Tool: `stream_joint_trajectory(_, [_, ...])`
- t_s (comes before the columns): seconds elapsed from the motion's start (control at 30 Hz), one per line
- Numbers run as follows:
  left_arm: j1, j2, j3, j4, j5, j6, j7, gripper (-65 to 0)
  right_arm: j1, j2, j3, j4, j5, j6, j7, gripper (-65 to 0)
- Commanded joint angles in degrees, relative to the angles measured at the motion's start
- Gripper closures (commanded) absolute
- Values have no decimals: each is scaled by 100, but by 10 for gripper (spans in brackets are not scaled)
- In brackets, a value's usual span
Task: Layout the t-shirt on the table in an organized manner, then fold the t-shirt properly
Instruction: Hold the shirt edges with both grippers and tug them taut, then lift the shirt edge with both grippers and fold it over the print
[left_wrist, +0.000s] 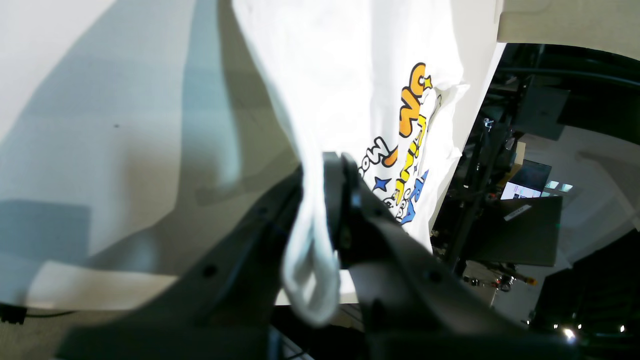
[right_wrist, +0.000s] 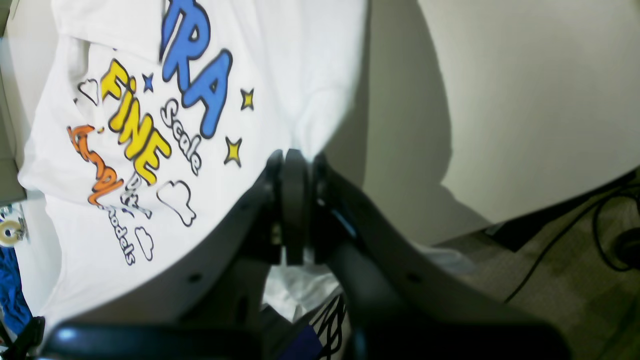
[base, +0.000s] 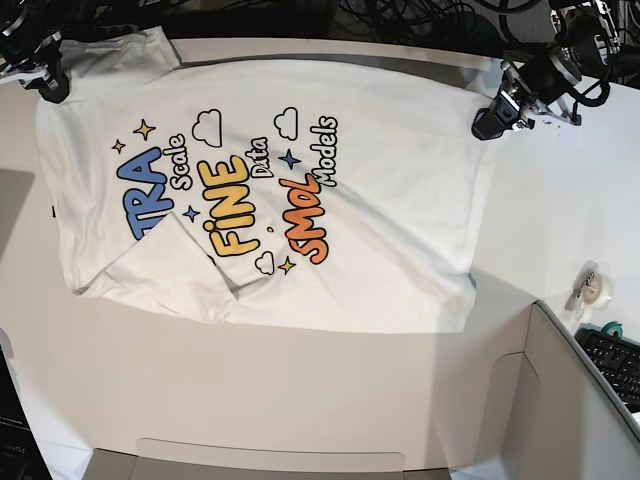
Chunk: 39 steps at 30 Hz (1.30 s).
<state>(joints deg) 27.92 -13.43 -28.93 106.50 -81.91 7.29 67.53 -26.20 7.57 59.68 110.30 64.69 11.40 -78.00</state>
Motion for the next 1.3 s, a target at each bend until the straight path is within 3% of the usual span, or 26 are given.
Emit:
stream_joint_trajectory(0.0, [-10, -77, -153, 97, -309, 49, 47, 0, -40, 82, 41, 86, 129, 25, 33, 0])
stream_joint_trajectory(0.2, [-10, -77, -611, 97, -309, 49, 56, 0, -110, 82, 32, 86, 393, 25, 33, 0])
stream_joint_trajectory(0.63, [-713, -77, -567, 54, -309, 49, 241, 0, 558, -58, -381, 60, 340, 25, 50, 0])
stream_joint_trajectory(0.87, [-1293, -77, -567, -237, -309, 49, 241, 0, 1543, -366, -548, 51, -310, 25, 50, 0])
stream_joint_trajectory(1.27, [-1944, -77, -558, -957, -309, 49, 241, 0, 2747, -366, -1498, 34, -1893, 25, 182, 0])
